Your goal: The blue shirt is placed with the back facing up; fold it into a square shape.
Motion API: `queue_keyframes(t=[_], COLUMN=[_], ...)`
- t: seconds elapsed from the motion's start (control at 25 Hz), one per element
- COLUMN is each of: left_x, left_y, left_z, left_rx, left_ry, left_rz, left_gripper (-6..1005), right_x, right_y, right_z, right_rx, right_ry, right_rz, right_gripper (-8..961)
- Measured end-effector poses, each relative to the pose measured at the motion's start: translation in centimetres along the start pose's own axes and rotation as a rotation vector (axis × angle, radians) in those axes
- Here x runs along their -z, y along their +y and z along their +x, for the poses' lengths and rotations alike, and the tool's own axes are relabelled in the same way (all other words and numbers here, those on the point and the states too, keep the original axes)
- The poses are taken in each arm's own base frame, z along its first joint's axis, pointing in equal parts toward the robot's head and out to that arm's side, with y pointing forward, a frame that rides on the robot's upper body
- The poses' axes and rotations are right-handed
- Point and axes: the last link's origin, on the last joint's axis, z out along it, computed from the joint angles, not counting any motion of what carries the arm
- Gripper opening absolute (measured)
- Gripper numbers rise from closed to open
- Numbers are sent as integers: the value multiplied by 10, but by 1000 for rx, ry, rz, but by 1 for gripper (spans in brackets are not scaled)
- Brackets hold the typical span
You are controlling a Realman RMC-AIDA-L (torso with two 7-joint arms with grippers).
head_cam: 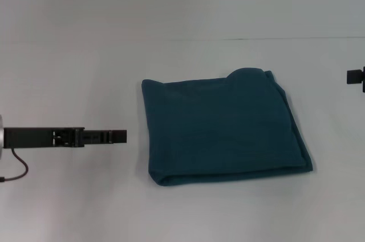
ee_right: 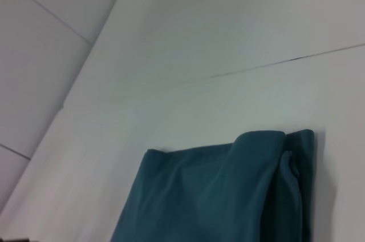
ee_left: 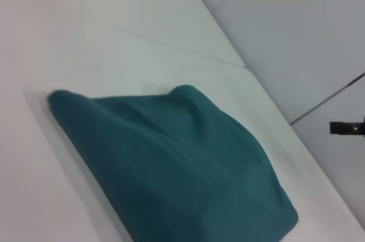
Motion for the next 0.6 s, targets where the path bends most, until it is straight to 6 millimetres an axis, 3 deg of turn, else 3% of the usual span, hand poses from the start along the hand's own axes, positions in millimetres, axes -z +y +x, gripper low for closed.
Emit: queue_keyframes(t=[0.28,0.36,0.6], left_x=[4,2,-9], left_y=[10,14,20], left_z=[14,17,26], left_rx=[-105,-161,-242], left_ry=[-58,-98,-253], left_rz=[-36,-41,-22], left_gripper=[825,909,952], right_x=[-7,-19,-69], right_y=[5,17,57], right_z=[7,12,20], right_rx=[174,288,468], right_ry=[73,130,291], right_rz=[-6,-51,-162], right_gripper=[919,930,918])
